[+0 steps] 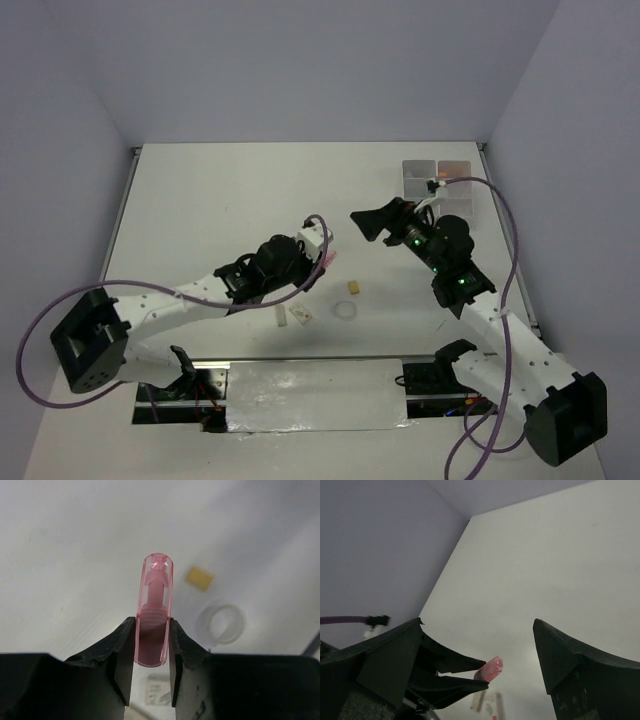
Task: Sort the stationery into containers
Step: Pick up the pen from the center of the board, then place the pen in the storage box.
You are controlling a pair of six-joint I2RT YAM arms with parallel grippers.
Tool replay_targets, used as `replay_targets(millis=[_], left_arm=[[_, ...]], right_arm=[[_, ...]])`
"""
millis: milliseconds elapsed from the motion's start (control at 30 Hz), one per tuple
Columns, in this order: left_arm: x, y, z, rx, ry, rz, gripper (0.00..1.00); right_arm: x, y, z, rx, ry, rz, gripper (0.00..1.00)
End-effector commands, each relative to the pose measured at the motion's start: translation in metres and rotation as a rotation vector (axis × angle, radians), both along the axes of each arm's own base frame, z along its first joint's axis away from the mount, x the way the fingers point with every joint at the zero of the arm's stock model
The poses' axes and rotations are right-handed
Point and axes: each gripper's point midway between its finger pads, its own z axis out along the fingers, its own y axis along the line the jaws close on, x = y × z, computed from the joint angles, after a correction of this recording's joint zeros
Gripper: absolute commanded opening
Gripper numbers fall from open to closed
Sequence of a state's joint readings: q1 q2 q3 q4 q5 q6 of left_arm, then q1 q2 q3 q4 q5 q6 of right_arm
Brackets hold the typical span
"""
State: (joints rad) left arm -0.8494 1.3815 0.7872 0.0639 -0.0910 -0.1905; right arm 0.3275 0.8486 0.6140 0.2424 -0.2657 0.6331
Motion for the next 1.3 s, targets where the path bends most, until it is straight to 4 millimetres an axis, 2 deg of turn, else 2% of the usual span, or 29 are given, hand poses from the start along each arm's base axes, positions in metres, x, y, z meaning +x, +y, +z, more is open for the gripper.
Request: replay_targets(millis=[0,33,67,133,267,367,400,567,733,767,867,900,1000,1033,1067,1100,1133,1267], left_arm=[[0.006,-0.029,0.077,-0.229,-0.222,0.017,0.00],[0.004,-0.028,0.090,-0.266,-0.247,0.027,0.00],[0.000,-0.030,0.094,-0.294,-0.266,0.024,0.00],[-0.004,-0.028,0.109,-0.344,-0.294,0.029,0.00],[-0.013,-0.028,0.120,-0.390,-0.319,0.014,0.00],[-0.013,-0.026,0.128,-0.412,-0.336,0.024,0.00],[-0.014,-0.025,0.129,-0.417,-0.338,0.025,0.00],[-0.020,-0.020,0.143,-0.471,-0.371,0.014,0.00],[-0.020,-0.018,0.145,-0.470,-0.375,0.021,0.00],[-0.020,-0.018,0.145,-0.467,-0.373,0.021,0.00],[-0.020,-0.018,0.144,-0.470,-0.374,0.019,0.03],[-0.020,-0.019,0.143,-0.468,-0.372,0.019,0.05],[-0.018,-0.018,0.142,-0.462,-0.368,0.029,0.15],[-0.017,-0.019,0.144,-0.462,-0.370,0.031,0.39],[-0.015,-0.018,0.144,-0.460,-0.367,0.047,0.58],[-0.013,-0.017,0.143,-0.445,-0.355,0.062,0.82],[-0.012,-0.016,0.142,-0.436,-0.346,0.072,0.99],[-0.006,-0.006,0.134,-0.358,-0.300,0.143,0.99]], right_arm=[[-0.003,0.019,-0.004,0.086,0.095,-0.065,1.00],[-0.001,0.021,-0.006,0.104,0.103,-0.083,1.00],[-0.008,0.031,-0.010,0.114,0.117,-0.057,0.98],[-0.011,0.038,-0.009,0.147,0.124,-0.059,0.96],[-0.019,0.058,-0.007,0.122,0.127,-0.014,0.88],[-0.027,0.074,-0.011,0.114,0.134,0.033,0.75],[-0.030,0.080,-0.014,0.105,0.140,0.046,0.74],[-0.031,0.087,-0.024,0.088,0.161,0.045,0.69],[-0.036,0.096,-0.019,0.095,0.144,0.082,0.41],[-0.037,0.097,-0.019,0.098,0.141,0.089,0.27],[-0.040,0.103,-0.017,0.117,0.127,0.125,0.06],[-0.040,0.106,-0.014,0.128,0.112,0.140,0.05],[-0.043,0.111,-0.015,0.132,0.107,0.175,0.00],[-0.043,0.113,-0.011,0.144,0.085,0.180,0.00],[-0.042,0.111,-0.013,0.124,0.069,0.176,0.00],[-0.039,0.109,-0.011,0.113,0.044,0.160,0.00],[-0.034,0.104,-0.012,0.088,0.025,0.128,0.00],[0.011,0.054,-0.009,-0.112,-0.101,-0.117,0.00]])
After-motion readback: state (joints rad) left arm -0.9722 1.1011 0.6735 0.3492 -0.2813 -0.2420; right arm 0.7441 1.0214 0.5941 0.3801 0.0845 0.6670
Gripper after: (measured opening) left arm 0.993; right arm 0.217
